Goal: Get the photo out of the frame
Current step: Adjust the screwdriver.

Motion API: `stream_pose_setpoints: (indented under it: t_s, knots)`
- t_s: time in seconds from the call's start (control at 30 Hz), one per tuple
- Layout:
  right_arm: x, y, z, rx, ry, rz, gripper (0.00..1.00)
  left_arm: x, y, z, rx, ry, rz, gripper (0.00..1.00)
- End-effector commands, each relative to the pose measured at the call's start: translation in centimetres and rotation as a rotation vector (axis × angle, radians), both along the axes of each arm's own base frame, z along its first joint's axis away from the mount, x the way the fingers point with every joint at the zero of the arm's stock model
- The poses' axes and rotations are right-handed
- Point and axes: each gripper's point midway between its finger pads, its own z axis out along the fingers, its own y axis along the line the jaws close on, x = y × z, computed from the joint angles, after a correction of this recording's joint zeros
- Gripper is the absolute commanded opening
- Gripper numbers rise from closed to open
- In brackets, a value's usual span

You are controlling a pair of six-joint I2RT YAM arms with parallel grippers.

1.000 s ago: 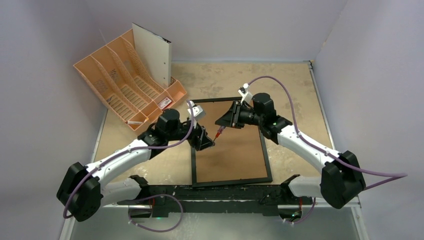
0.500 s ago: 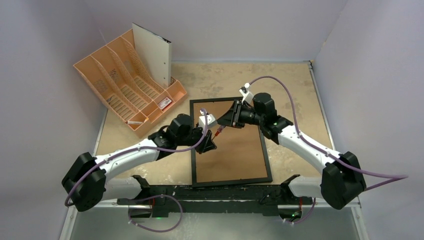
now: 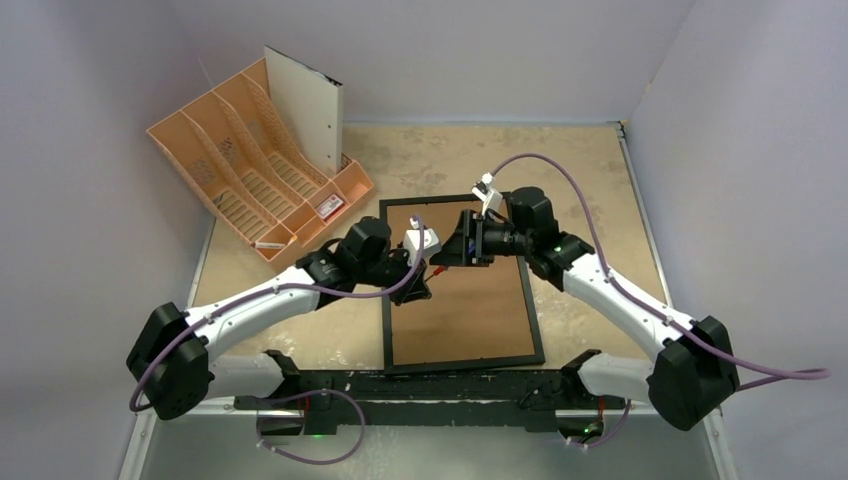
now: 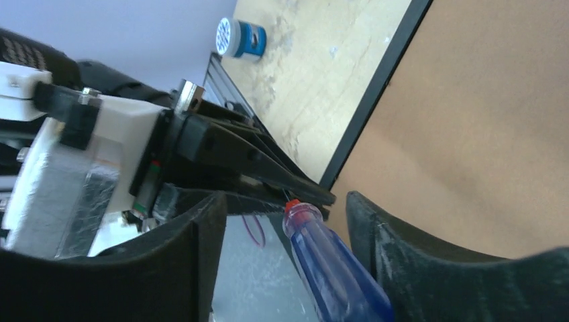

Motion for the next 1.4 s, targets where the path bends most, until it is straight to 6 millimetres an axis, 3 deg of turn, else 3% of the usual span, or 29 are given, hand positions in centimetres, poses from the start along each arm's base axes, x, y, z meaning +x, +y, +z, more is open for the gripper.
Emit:
stream_pose_setpoints:
  t_s: [0.0,0.23,0.47,0.57,0.77,0.93,1.27,1.3,1.33,1.37]
  knots:
    - [-1.7,-0.7,2.2,-0.043,-0.090,0.137,0.70,-0.6,-0.2,2.5,0.005,-0.072,-0.126,0.00]
    - [-2.2,-1.9,2.6,-0.084,-0.099,0.225,0.74,-2.0,0.8,3.1,0.048,-0.078,-0.225,0.00]
    - [-5.6,-2.2,3.4,0.008,-0.102,0.454,0.65,-3.0,0.7,4.7,0.019,-0.087,-0.285,0.00]
    - [-5.8,-2.3,2.8,0.010,-0.105,0.482,0.62,-3.3,0.4,5.1,0.003,-0.075,-0.312,0.00]
    - [-5.9,-2.1,2.2,0.031,-0.098,0.506,0.44,-3.6,0.2,4.6,0.008,-0.043,-0.339,0.00]
    - [-6.0,-2.0,1.9,0.037,-0.088,0.513,0.45,-3.9,0.3,4.3,0.017,-0.031,-0.356,0.00]
    - [-6.2,-2.1,1.6,0.040,-0.073,0.520,0.00,-3.0,0.1,4.4,0.027,-0.039,-0.310,0.00]
    - [-6.1,-2.1,1.4,0.033,-0.070,0.514,0.00,-2.7,0.1,4.4,0.031,-0.038,-0.288,0.10]
    - [-6.0,-2.2,1.2,0.016,-0.068,0.495,0.00,-2.0,0.2,4.3,0.046,-0.043,-0.244,0.28]
    - [-5.7,-2.3,0.8,-0.009,-0.065,0.466,0.00,-1.3,0.2,4.5,0.048,-0.057,-0.206,0.53]
